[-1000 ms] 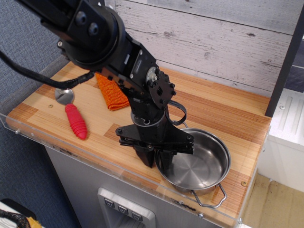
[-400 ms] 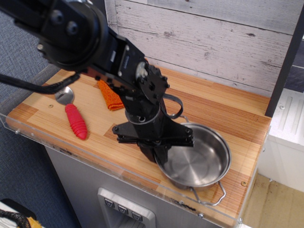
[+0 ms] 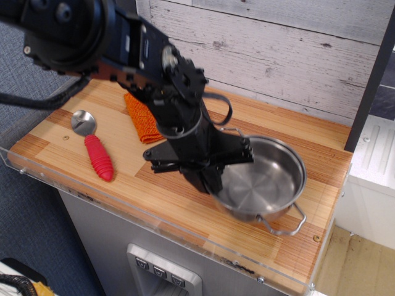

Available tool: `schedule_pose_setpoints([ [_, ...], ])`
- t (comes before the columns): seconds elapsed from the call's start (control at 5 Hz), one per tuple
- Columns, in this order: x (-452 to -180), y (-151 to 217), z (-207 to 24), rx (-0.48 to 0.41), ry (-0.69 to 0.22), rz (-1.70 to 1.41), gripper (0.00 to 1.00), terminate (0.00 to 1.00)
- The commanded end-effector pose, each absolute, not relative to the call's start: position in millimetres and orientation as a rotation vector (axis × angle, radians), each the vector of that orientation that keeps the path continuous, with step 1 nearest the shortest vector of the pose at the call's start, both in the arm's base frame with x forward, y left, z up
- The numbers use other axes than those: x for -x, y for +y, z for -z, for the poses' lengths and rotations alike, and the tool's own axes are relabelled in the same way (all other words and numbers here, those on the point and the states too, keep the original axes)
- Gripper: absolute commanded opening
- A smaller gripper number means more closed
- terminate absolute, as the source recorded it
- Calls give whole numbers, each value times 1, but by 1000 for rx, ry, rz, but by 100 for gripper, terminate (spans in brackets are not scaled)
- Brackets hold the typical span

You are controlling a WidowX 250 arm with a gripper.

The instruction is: Place the pot to the right of the orange towel

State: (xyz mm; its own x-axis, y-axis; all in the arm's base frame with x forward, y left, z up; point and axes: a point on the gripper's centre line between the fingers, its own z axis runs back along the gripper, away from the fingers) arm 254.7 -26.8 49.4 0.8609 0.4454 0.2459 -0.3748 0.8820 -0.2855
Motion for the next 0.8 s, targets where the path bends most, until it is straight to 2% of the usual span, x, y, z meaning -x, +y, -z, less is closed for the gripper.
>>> schedule_pose_setpoints([
  [0.0, -292, -14, -62, 269, -357, -554, 0, 0],
  [0.2, -312, -6, -57, 203, -409, -617, 0, 0],
  [0.4, -327, 5, -48, 133, -416, -688, 0, 0],
  [0.6, -339, 17, -42, 154, -435, -729, 0, 0],
])
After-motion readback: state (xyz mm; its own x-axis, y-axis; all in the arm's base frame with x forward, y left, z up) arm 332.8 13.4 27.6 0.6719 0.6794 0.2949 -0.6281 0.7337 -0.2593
